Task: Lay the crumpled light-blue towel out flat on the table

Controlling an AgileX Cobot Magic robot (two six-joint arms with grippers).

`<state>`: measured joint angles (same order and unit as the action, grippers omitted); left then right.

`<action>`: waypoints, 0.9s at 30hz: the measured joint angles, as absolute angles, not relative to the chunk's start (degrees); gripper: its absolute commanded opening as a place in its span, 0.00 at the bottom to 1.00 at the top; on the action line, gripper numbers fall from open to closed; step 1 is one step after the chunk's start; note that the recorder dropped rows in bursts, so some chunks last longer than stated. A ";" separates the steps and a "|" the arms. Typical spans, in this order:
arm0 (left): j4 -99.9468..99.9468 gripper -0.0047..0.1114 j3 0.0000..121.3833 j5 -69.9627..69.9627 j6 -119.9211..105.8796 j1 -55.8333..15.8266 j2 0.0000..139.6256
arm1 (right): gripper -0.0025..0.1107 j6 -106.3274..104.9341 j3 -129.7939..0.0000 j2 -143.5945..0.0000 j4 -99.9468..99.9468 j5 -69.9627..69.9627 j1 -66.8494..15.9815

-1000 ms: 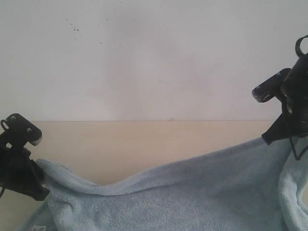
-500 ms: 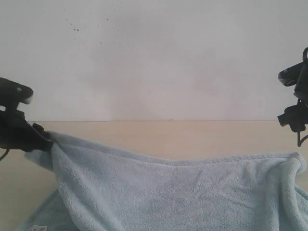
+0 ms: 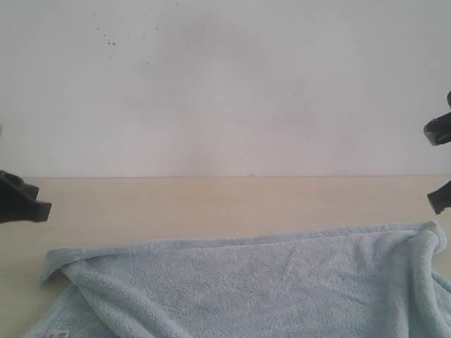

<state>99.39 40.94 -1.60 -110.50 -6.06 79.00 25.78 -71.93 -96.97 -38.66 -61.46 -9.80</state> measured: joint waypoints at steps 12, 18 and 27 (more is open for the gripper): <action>80.39 0.07 27.42 -21.04 -94.39 -7.49 67.34 | 0.02 8.70 -51.21 -88.36 -1.56 -41.84 6.40; 36.49 0.07 34.58 -22.21 -46.75 -12.08 71.45 | 0.02 -4.13 -43.06 -83.71 10.98 -37.03 14.11; 6.09 0.07 41.62 -33.14 -16.73 -16.71 88.05 | 0.02 -8.93 -41.44 -86.69 12.61 -41.41 10.28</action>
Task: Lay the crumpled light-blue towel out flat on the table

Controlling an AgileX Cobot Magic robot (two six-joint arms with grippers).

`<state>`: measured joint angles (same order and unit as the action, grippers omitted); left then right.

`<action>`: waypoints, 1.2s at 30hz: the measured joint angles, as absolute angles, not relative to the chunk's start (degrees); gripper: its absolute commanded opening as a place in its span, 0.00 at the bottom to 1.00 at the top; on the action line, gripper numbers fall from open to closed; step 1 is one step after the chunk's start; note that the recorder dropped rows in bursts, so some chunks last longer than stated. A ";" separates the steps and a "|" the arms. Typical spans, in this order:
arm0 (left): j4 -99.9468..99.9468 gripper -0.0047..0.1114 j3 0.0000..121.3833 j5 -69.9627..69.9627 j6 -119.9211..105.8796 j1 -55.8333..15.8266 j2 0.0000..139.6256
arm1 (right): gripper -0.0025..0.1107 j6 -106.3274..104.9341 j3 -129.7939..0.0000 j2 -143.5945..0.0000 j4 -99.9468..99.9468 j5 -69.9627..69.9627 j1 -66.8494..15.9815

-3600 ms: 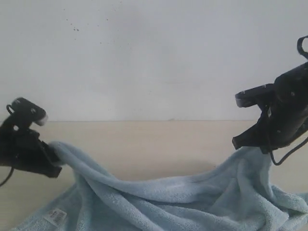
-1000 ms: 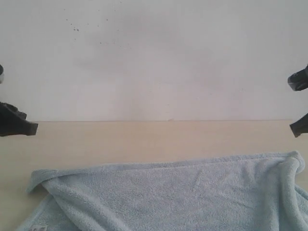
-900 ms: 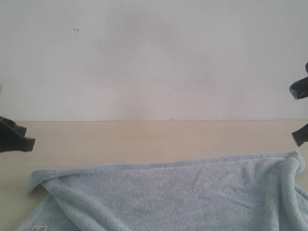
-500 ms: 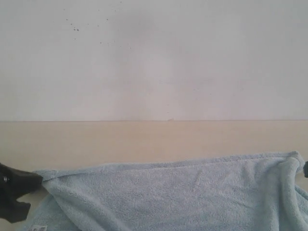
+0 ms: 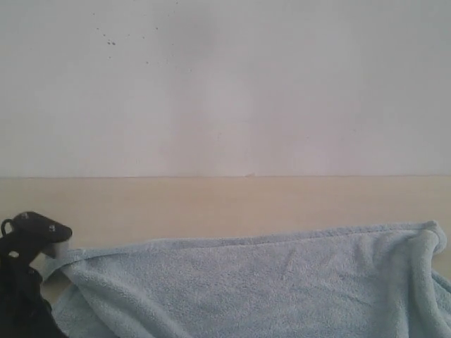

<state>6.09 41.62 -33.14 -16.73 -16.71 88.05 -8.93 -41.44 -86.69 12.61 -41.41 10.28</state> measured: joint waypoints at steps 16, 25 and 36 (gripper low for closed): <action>-1.19 0.07 40.27 -23.12 -18.35 -16.71 95.83 | 0.02 -10.04 -36.89 -86.69 23.03 -31.31 9.12; -5.15 0.07 39.45 -24.17 -18.13 -16.71 98.35 | 0.02 -16.84 -36.89 -86.69 28.22 -26.41 -2.40; -9.45 0.07 37.25 -38.66 -9.21 -16.71 97.93 | 0.02 -17.07 -36.89 -86.69 30.66 -24.47 -2.77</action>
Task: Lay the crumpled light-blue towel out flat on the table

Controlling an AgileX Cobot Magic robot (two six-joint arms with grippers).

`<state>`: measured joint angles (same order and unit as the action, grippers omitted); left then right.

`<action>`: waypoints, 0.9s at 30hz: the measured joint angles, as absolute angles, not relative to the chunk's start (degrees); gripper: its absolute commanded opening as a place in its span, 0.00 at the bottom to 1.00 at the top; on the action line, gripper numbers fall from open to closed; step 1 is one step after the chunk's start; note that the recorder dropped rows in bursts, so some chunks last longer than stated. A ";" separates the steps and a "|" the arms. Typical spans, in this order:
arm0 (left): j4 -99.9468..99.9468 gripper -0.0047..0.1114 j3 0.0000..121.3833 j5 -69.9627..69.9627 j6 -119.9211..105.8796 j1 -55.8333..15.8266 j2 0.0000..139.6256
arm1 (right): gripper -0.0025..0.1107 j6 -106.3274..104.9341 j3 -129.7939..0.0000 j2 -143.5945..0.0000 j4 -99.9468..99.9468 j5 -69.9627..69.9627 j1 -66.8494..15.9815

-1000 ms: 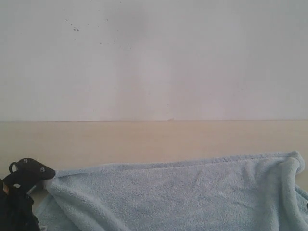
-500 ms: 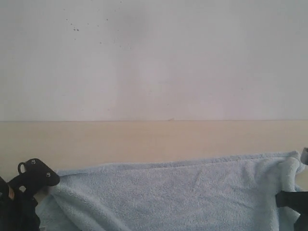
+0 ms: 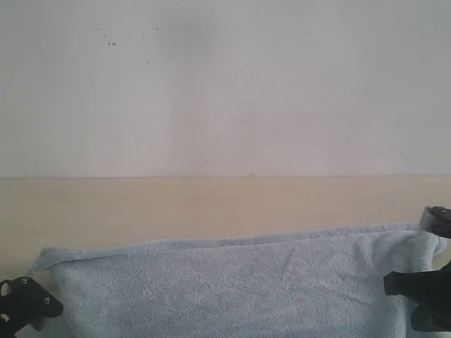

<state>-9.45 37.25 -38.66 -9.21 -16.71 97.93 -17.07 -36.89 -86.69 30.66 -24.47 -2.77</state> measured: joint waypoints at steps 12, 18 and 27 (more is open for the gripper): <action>-5.09 0.07 37.44 -27.73 -7.57 -16.71 71.09 | 0.02 -17.20 -36.81 -82.00 20.52 -12.91 -2.27; 0.00 0.07 35.73 -12.32 -7.57 -16.71 66.69 | 0.02 -17.10 -36.81 -89.06 15.53 -11.95 6.24; 25.09 0.07 34.02 -2.66 -7.57 -16.71 72.32 | 0.02 -15.59 -36.81 -93.34 12.82 -20.48 12.50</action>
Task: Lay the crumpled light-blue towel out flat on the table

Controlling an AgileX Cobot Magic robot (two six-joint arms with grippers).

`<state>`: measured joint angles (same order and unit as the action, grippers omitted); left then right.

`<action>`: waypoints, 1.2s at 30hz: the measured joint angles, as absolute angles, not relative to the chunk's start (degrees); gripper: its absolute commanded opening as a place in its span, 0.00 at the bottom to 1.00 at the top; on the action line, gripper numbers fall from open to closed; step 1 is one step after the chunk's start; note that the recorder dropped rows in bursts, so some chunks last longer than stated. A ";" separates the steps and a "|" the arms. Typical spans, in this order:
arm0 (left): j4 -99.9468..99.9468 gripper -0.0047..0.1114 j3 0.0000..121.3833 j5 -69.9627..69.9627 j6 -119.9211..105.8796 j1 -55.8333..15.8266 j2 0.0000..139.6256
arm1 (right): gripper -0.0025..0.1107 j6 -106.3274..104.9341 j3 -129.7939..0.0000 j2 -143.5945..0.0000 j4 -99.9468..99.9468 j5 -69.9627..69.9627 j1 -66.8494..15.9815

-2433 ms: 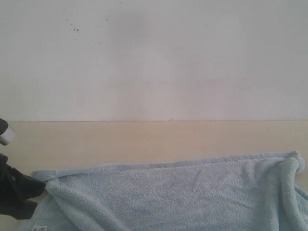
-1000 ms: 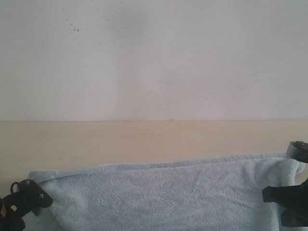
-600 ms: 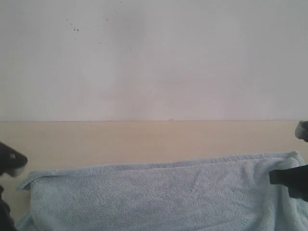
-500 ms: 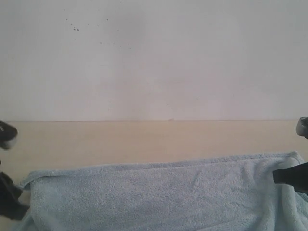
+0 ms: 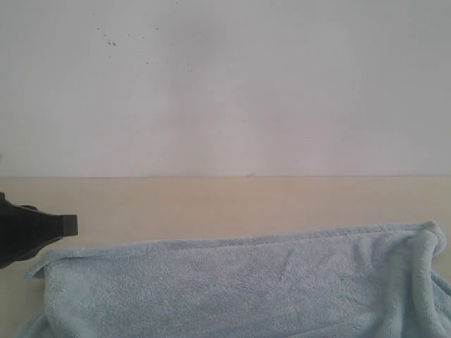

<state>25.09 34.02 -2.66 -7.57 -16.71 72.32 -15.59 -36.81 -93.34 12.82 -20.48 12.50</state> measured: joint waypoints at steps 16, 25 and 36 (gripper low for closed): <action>28.12 0.07 34.02 1.92 -7.57 -16.71 72.31 | 0.02 -4.08 -36.93 -97.46 -2.24 -21.74 12.54; 28.25 0.07 34.02 2.01 -7.57 -16.71 72.31 | 0.02 19.98 -37.06 -97.46 -25.89 -34.00 12.63; 28.25 0.07 34.02 2.29 -9.37 -16.71 72.31 | 0.02 25.53 -36.80 -87.28 -25.27 -23.26 11.46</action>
<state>28.25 34.02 2.29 -9.37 -16.71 72.31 25.53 -36.80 -87.28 -25.27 -23.26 11.46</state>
